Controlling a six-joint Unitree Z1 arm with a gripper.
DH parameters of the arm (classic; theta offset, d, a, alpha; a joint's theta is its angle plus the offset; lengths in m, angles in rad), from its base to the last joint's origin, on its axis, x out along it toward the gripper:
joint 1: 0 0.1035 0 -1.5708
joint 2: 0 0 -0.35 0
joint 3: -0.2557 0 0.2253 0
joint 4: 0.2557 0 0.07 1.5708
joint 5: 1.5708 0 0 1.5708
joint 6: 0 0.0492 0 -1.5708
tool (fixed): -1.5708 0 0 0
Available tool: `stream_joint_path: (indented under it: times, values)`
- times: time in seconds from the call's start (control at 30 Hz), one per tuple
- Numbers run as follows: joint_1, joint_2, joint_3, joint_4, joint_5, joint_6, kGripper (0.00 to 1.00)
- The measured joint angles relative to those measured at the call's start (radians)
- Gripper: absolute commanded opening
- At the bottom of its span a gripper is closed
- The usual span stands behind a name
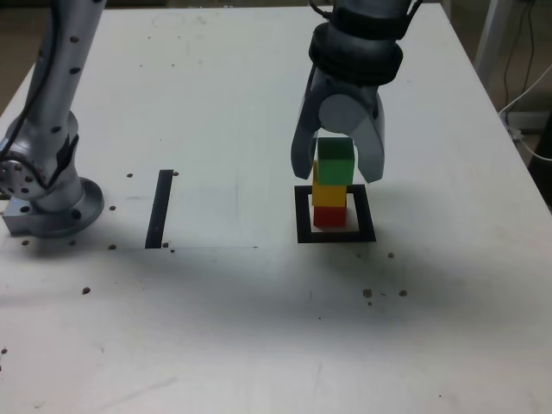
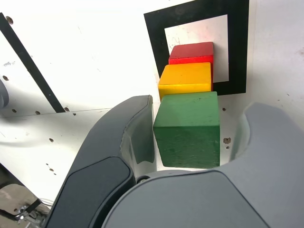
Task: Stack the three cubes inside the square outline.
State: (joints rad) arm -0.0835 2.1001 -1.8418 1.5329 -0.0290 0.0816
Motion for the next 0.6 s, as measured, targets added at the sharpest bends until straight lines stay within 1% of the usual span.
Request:
stream_joint_path:
  times: [0.27,0.37,0.6]
  values:
    - [0.001,0.000,0.006,0.000,0.004,0.001,1.00]
    - [0.001,-0.021,0.017,0.000,0.025,0.000,1.00]
    - [0.002,-0.151,0.074,0.001,0.092,-0.039,1.00]
